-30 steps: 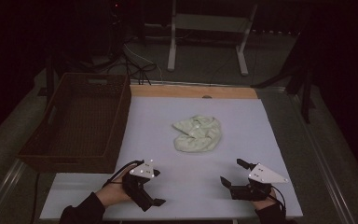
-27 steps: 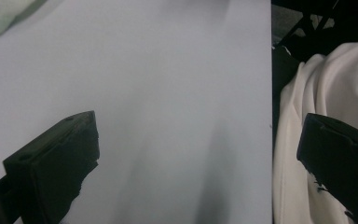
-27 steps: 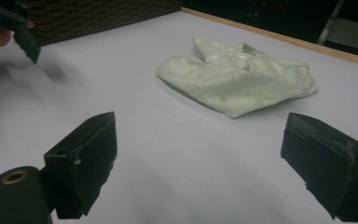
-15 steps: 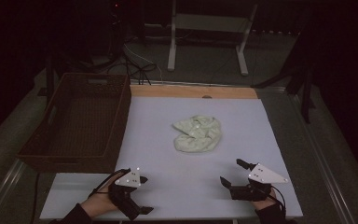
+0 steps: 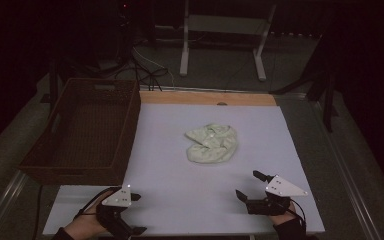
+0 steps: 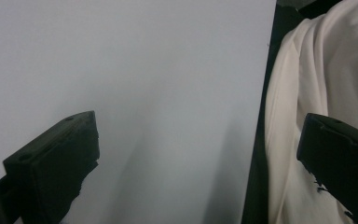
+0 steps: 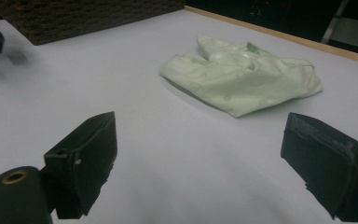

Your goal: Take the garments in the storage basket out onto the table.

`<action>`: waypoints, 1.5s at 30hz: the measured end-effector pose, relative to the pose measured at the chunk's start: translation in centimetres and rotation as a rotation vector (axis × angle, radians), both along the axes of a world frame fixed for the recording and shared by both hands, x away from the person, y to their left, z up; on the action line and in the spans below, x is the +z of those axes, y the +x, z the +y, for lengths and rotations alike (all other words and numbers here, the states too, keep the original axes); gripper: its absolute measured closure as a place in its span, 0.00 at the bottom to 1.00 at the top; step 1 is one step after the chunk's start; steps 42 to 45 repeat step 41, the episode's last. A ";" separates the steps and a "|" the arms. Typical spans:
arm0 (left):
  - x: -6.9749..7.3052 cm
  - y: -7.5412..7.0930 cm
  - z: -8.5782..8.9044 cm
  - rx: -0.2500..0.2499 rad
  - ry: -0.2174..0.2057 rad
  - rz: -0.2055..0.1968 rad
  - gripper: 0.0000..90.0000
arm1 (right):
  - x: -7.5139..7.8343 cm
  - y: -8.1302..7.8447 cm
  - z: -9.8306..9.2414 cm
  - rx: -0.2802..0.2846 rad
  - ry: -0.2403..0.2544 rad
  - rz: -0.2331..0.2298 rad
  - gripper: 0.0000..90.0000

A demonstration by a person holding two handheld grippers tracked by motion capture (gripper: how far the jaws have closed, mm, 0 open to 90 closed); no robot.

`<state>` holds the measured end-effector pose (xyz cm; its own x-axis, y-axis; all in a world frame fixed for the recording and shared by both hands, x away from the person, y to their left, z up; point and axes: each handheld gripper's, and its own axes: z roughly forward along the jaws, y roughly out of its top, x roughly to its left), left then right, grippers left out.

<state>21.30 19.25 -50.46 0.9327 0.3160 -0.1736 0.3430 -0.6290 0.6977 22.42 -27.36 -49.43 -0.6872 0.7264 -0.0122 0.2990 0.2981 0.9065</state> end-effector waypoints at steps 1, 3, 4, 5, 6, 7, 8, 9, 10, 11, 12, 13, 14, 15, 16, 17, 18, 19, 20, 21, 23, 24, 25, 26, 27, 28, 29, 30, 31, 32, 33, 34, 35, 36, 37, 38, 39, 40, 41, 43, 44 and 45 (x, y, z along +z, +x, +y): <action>0.0 -0.1 0.3 0.003 0.003 0.001 0.00 | 0.0 0.0 0.0 0.001 0.001 0.000 0.12; 0.0 -0.3 1.0 0.011 0.007 0.002 0.00 | 0.0 0.0 0.0 0.001 0.000 0.000 0.12; 0.0 -0.4 1.3 0.018 0.007 0.004 0.00 | 0.0 0.0 0.0 0.001 -0.001 0.001 0.12; -0.1 -0.4 1.6 0.024 0.009 0.000 0.00 | 0.0 0.0 0.0 0.001 -0.002 -0.001 0.12; -0.1 -0.5 1.9 0.031 0.006 0.002 0.00 | 0.0 0.0 0.0 0.001 -0.002 0.000 0.12; -0.2 -0.5 2.1 0.031 0.008 0.002 0.00 | 0.0 0.0 -0.1 0.001 -0.003 -0.002 0.12; -0.2 -0.6 2.4 0.034 0.012 0.000 0.00 | 0.0 -0.1 -0.1 0.000 -0.006 -0.002 0.12; -0.2 -0.6 2.6 0.039 0.009 0.002 0.00 | 0.0 0.0 -0.1 0.001 -0.007 -0.004 0.12; -0.3 -0.6 2.8 0.045 0.006 0.002 0.00 | 0.0 -0.1 -0.1 0.000 -0.007 -0.003 0.12; -0.4 -0.6 3.0 0.051 0.001 0.003 0.00 | 0.0 -0.1 -0.1 -0.001 -0.007 -0.001 0.12; -0.5 -0.6 3.2 0.058 -0.003 0.004 0.00 | 0.0 -0.1 -0.1 -0.002 -0.007 -0.001 0.12; -0.6 -0.6 3.3 0.068 -0.004 -0.002 0.00 | -0.1 -0.1 -0.2 -0.001 -0.007 -0.001 0.12; -0.6 -0.6 3.4 0.073 -0.005 -0.001 0.00 | -0.1 -0.1 -0.2 -0.001 -0.009 -0.002 0.12; -0.7 -0.5 3.5 0.079 -0.008 0.003 0.00 | -0.1 -0.1 -0.2 0.000 -0.009 -0.002 0.12; -0.7 -0.5 3.5 0.082 -0.008 0.002 0.00 | -0.1 -0.1 -0.2 0.000 -0.009 -0.002 0.12; -0.7 -0.4 3.5 0.079 -0.011 -0.003 0.00 | -0.1 -0.1 -0.3 -0.001 -0.010 -0.004 0.12; -0.6 -0.4 3.5 0.077 -0.017 -0.005 0.00 | 0.0 -0.1 -0.3 0.000 -0.010 -0.005 0.12; -0.5 -0.4 3.4 0.073 -0.019 -0.007 0.00 | 0.0 -0.1 -0.3 0.000 -0.007 -0.006 0.12; -0.4 -0.3 3.4 0.071 -0.022 -0.009 0.00 | 0.0 -0.1 -0.3 -0.001 -0.009 -0.006 0.12; -0.3 -0.3 3.3 0.068 -0.026 -0.011 0.00 | 0.0 -0.1 -0.3 -0.001 -0.011 -0.006 0.12; -0.3 -0.3 3.1 0.061 -0.023 -0.017 0.00 | -0.1 -0.1 -0.3 0.001 -0.011 -0.002 0.12; -0.3 -0.3 3.0 0.058 -0.022 -0.016 0.00 | -0.1 -0.1 -0.3 0.000 -0.013 0.000 0.12; -0.3 -0.3 2.9 0.058 -0.023 -0.015 0.00 | -0.1 -0.1 -0.3 0.000 -0.012 0.003 0.12; -0.3 -0.3 2.9 0.055 -0.021 -0.016 0.00 | -0.2 -0.1 -0.3 0.001 -0.012 0.003 0.12; -0.3 -0.3 2.8 0.054 -0.024 -0.016 0.00 | -0.2 0.0 -0.3 0.000 -0.014 0.004 0.12; -0.2 -0.2 2.8 0.055 -0.025 -0.016 0.00 | -0.2 0.0 -0.3 0.000 -0.014 0.005 0.12; -0.2 -0.2 2.8 0.056 -0.026 -0.019 0.00 | -0.2 0.0 -0.3 0.001 -0.012 0.005 0.12; -0.2 -0.2 2.8 0.054 -0.029 -0.017 0.00 | -0.3 0.1 -0.3 0.001 -0.016 0.004 0.12; -0.3 -0.2 2.8 0.054 -0.028 -0.016 0.00 | -0.3 0.1 -0.4 0.001 -0.018 0.006 0.12; -0.3 -0.1 2.8 0.053 -0.026 -0.017 0.00 | -0.3 0.1 -0.4 0.001 -0.019 0.008 0.12; -0.3 -0.1 2.7 0.052 -0.025 -0.016 0.00 | -0.4 0.1 -0.4 0.002 -0.020 0.008 0.12; -0.3 -0.1 2.7 0.052 -0.023 -0.016 0.00 | -0.4 0.2 -0.4 0.002 -0.021 0.009 0.12; -0.3 -0.1 2.7 0.051 -0.024 -0.014 0.00 | -0.4 0.2 -0.5 -0.002 -0.023 0.014 0.12; -0.4 -0.1 2.7 0.050 -0.023 -0.011 0.00 | -0.5 0.2 -0.5 -0.002 -0.021 0.016 0.12; -0.4 -0.1 2.7 0.051 -0.021 -0.011 0.00 | -0.5 0.3 -0.5 0.001 -0.022 0.015 0.12; -0.4 0.0 2.7 0.052 -0.020 -0.011 0.00 | -0.6 0.3 -0.5 0.001 -0.023 0.017 0.12; -0.4 0.0 2.7 0.051 -0.021 -0.011 0.00 | -0.6 0.3 -0.4 0.000 -0.025 0.020 0.12; -0.4 0.0 2.7 0.051 -0.021 -0.011 0.00 | -0.6 0.3 -0.4 0.000 -0.025 0.020 0.12; -0.4 0.0 2.7 0.047 -0.025 -0.011 0.00 | -0.6 0.3 -0.4 0.001 -0.025 0.022 0.12; -0.4 0.0 2.7 0.047 -0.025 -0.011 0.00 | -0.6 0.3 -0.4 0.001 -0.025 0.022 0.12; -0.4 0.0 2.7 0.047 -0.025 -0.011 0.00 | -0.6 0.3 -0.4 0.001 -0.025 0.022 0.12; -0.4 0.0 2.7 0.047 -0.025 -0.011 0.00 | -0.6 0.3 -0.4 0.001 -0.025 0.022 0.12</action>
